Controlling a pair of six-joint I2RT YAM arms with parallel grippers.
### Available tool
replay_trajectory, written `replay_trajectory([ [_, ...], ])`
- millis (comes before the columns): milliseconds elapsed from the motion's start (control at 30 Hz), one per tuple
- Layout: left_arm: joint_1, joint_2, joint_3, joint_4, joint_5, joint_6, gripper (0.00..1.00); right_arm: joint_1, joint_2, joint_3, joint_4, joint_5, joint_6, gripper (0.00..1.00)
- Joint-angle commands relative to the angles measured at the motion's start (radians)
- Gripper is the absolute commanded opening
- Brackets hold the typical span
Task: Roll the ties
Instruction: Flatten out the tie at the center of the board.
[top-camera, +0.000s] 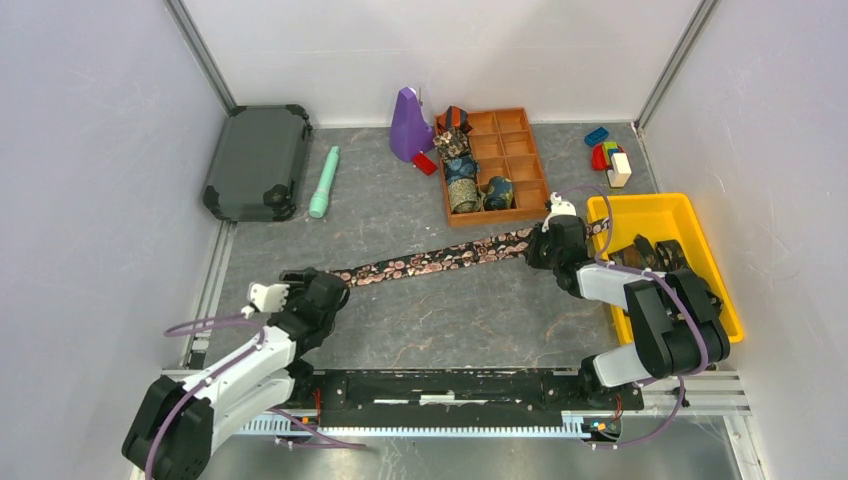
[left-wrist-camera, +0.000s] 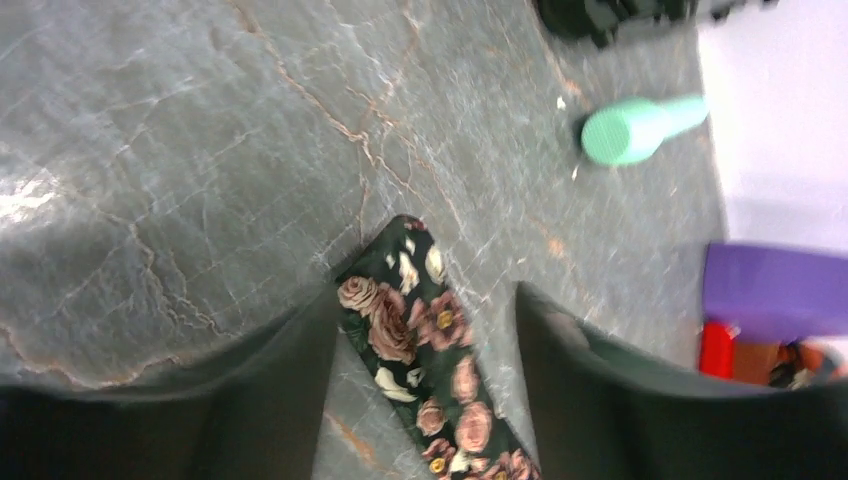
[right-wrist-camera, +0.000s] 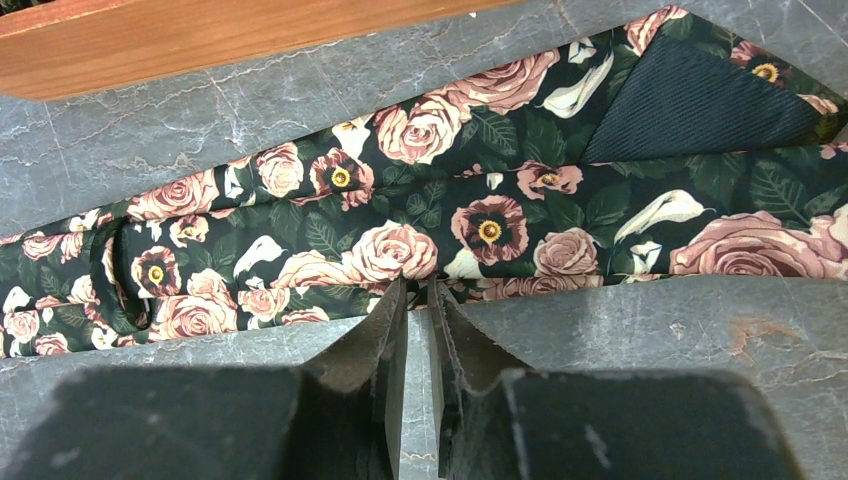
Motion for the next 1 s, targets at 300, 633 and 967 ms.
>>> replay_trajectory([
  [300, 0.011, -0.208, 0.147, -0.203, 0.140, 0.230, 1.00, -0.002, 0.038, -0.001, -0.089, -0.001, -0.005, 0.19],
  [633, -0.088, 0.170, 0.376, -0.103, 0.304, 0.369, 0.83, -0.002, 0.038, -0.004, -0.082, -0.034, -0.006, 0.18],
  [967, -0.155, 0.587, 0.687, -0.148, 0.374, 0.272, 0.82, -0.002, 0.043, -0.004, -0.079, -0.041, -0.007, 0.18],
])
